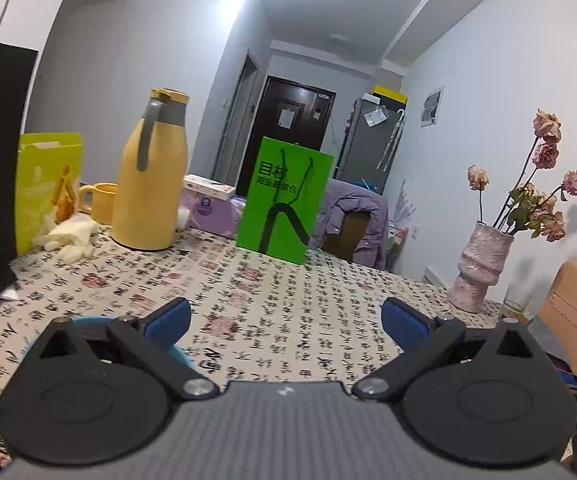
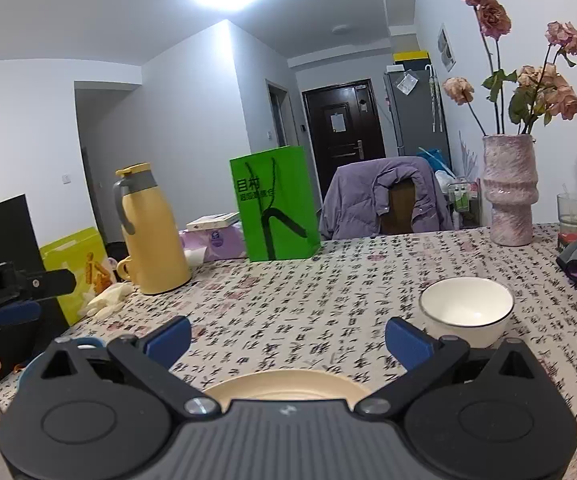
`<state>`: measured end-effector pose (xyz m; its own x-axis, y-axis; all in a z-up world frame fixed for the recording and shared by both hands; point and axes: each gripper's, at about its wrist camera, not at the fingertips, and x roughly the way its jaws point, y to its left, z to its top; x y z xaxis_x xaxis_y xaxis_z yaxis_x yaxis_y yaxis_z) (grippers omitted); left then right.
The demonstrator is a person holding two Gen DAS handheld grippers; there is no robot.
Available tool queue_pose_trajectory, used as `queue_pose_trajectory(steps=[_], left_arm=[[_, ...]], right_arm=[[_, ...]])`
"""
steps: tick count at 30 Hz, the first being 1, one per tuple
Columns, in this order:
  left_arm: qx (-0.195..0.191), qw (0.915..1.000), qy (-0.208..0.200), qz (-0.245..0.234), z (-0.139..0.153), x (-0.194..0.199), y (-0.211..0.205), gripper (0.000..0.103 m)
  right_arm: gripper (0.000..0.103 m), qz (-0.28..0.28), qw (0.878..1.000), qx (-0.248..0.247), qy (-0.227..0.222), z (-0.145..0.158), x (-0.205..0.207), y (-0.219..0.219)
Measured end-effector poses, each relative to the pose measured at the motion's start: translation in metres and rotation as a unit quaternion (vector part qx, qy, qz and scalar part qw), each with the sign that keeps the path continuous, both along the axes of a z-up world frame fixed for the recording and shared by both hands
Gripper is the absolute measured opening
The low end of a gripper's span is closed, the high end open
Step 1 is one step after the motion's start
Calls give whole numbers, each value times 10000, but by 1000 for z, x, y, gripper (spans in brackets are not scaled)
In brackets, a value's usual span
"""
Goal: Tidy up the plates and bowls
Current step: 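Withdraw both open grippers up and back from the stacked bowls, then move both open grippers to the rim of the remaining white bowl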
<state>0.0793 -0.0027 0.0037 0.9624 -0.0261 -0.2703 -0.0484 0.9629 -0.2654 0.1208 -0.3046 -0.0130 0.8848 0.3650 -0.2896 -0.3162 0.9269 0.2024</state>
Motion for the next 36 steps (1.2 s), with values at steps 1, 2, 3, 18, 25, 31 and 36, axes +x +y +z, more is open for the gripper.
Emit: queue_pose_trajectory(steps=[1,2,3,18,25,31,36], left_arm=[[-16,10000,11,-15,0,3,-3,103],[-37,10000,24,-29,0,5,-5,103],[-55,10000,40,-49,0,8,-8,103],[-154,9993,101,-330,1,43,-53,103],[-14,9984,151,-536,3,63,-82,103],[14,9982,103,-594,8,81,-104,103],[-7,9978,168,-647,12,102,-122,103]], right_arm=[[103,-12,10000,-2,-8,1,1,-2],[103,-26,10000,-10,-17,1,3,-5],[103,-35,10000,-21,-28,1,5,-8],[103,-173,9998,-75,-110,6,28,-44],[103,-203,9996,-100,-182,12,42,-62],[103,-141,9996,-116,-212,19,58,-76],[103,-167,9997,-124,-85,21,76,-86]])
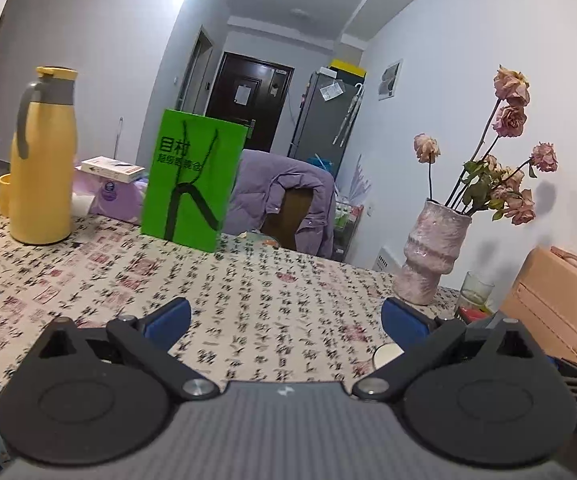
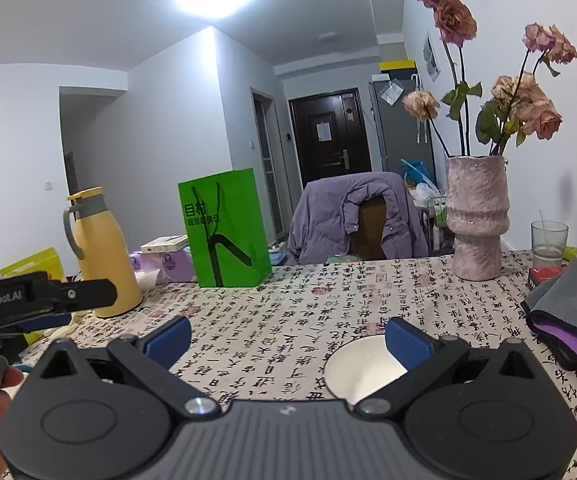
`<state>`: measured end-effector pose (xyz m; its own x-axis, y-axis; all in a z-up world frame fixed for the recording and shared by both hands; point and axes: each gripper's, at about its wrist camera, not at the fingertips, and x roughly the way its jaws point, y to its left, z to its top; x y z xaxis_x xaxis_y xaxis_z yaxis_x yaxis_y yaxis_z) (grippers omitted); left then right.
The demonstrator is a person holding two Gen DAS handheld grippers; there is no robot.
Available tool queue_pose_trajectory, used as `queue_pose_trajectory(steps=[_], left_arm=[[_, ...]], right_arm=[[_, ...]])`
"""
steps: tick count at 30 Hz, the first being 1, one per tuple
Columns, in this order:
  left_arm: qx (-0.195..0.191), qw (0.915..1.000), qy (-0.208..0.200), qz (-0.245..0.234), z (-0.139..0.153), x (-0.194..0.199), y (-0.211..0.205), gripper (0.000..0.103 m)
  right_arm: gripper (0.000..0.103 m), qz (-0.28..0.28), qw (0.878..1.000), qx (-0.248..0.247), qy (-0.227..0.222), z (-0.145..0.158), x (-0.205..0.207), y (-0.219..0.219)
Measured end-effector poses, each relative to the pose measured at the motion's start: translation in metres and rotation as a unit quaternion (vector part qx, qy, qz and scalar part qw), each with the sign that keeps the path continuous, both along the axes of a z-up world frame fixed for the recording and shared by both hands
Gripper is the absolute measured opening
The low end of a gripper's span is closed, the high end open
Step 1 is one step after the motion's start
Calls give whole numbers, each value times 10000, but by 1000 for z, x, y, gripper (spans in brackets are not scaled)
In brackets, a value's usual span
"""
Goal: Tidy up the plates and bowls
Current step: 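Move both open grippers to the rim of the remaining white bowl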
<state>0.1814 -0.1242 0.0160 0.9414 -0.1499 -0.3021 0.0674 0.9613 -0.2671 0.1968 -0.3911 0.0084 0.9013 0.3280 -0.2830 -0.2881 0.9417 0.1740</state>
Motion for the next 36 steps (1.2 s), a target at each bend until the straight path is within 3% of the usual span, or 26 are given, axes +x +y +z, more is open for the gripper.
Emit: queue_pose_trajectory(steps=[8,14,22,36], left_arm=[[-17,9999,129,-77,5,35,-27,103],[-121,9987,448,-209,3,70,-43,103],[-38,9984,566,-69,-5,104,-55,103],[293,9953,920,-16,-24,133,-90,103]], right_arm=[[103,-221,9996,105,149,14,42,-24],[103,-389,9985,257,294,18,79,-41],[103,-572,9962,481,449,-5,117,-60],[103,-1003,9860,1175,625,-40,129,-107]])
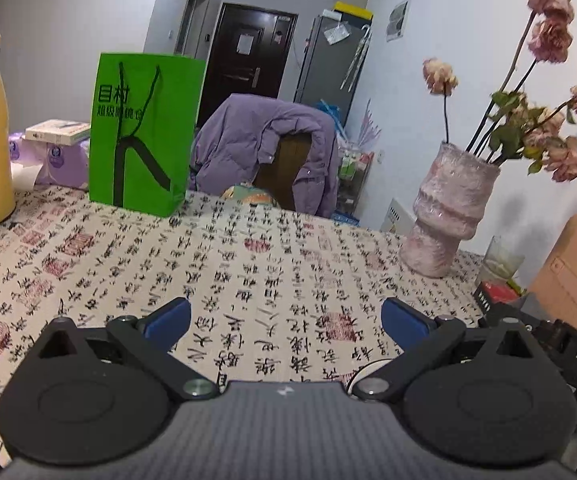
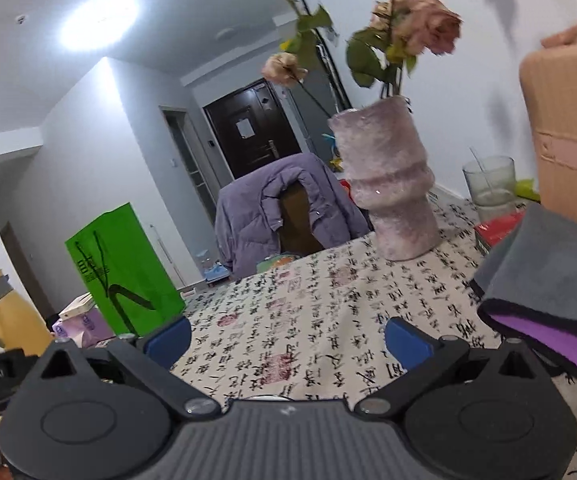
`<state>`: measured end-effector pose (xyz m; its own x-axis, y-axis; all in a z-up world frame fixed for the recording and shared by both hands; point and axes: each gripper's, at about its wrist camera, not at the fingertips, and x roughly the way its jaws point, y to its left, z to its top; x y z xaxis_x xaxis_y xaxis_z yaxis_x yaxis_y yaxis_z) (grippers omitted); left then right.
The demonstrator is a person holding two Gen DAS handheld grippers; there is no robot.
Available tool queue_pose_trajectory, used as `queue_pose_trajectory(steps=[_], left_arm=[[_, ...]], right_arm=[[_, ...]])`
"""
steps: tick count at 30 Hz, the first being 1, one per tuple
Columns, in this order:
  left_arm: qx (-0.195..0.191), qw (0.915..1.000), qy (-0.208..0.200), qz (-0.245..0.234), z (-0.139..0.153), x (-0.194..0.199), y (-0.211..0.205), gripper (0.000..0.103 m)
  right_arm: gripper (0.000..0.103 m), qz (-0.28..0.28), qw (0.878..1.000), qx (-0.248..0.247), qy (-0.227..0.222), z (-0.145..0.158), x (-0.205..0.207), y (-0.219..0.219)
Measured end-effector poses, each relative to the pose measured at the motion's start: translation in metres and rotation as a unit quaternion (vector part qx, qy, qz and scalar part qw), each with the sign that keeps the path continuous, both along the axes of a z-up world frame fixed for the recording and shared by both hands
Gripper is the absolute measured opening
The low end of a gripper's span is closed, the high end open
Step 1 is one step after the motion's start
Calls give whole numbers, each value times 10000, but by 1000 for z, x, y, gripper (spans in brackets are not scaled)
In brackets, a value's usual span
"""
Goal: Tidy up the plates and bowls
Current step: 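Move both open grippers to the rim of the remaining white bowl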
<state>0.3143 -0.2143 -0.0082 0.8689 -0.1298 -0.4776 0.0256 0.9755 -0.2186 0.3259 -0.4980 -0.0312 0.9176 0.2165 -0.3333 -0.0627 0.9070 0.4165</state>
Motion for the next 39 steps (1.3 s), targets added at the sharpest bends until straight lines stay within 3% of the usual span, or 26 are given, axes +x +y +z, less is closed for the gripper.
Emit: queue_pose_trajectory(steps=[11,18,26,32,39], left_arm=[[275,9993,240,-59,-7,17,-28,103],[366,9951,905,127,-26,30,-30,103],[442,9888,1424,86,-45,34,-38,103],[700,9863,1487,151,-56,36,-51,103],[824,9813,1739,55,-69,41,-61,89]], right_arm=[[103,-260,9990,147,346,-13,11,-17],[103,-203,9925,-113,1202,-25,28,-8],[102,29,9853,-405,1658,-31,30,3],[86,204,9774,-552,2033,-44,36,11],[63,351,9704,-607,2311,-57,42,18]])
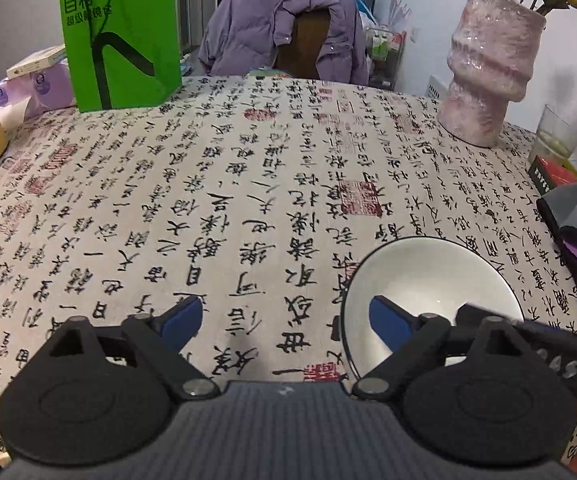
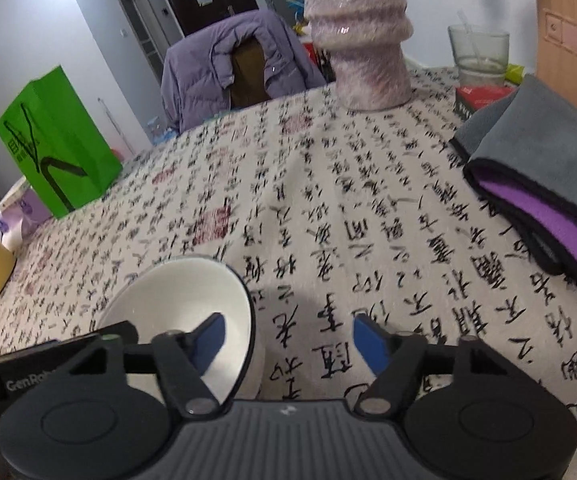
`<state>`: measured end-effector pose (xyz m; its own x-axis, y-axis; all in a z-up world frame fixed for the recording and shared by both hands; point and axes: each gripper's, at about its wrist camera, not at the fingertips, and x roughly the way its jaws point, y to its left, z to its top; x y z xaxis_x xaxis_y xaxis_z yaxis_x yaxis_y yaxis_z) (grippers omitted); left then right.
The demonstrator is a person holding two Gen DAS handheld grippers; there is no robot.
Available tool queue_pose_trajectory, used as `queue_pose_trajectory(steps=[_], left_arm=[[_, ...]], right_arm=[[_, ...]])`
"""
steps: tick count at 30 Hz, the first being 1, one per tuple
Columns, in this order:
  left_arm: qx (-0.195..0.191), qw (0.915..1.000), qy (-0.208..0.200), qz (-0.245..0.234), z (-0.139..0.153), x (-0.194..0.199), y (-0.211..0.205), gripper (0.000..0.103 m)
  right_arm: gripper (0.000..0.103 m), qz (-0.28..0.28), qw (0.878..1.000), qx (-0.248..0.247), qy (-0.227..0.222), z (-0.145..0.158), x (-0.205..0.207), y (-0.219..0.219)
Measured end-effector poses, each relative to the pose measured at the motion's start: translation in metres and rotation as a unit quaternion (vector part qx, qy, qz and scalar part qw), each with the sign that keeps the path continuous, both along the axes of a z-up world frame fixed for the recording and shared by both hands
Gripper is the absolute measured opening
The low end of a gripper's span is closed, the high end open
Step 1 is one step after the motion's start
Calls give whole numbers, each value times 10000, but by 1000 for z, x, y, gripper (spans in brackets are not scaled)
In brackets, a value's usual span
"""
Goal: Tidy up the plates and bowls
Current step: 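Move both open grippers to the rim of the remaining white bowl, then close both grippers on opposite sides of the white bowl rim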
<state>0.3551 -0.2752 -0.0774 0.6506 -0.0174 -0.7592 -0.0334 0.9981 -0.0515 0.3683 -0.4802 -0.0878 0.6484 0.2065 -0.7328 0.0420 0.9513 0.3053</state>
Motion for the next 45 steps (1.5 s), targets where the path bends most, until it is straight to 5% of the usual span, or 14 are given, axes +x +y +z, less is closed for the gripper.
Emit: queue_pose_trajectory(steps=[8,12,16,45], left_arm=[[-195,9994,265,-98,-11,4,-7,58],[-294,9991,167,-255,-12,3,-14,37],[-308,9988,147,-361,-11,2,-20,18],[-162,9997,2,-170,4,-7,-15,17]], right_arm=[[41,222,9997,-24,-1,-5,-1,13],[21,395,9992,22,-7,-5,-3,20],[18,414,9991,83,-59,-6,-4,20],[16,480,9974,382,-378,-1,-13,25]])
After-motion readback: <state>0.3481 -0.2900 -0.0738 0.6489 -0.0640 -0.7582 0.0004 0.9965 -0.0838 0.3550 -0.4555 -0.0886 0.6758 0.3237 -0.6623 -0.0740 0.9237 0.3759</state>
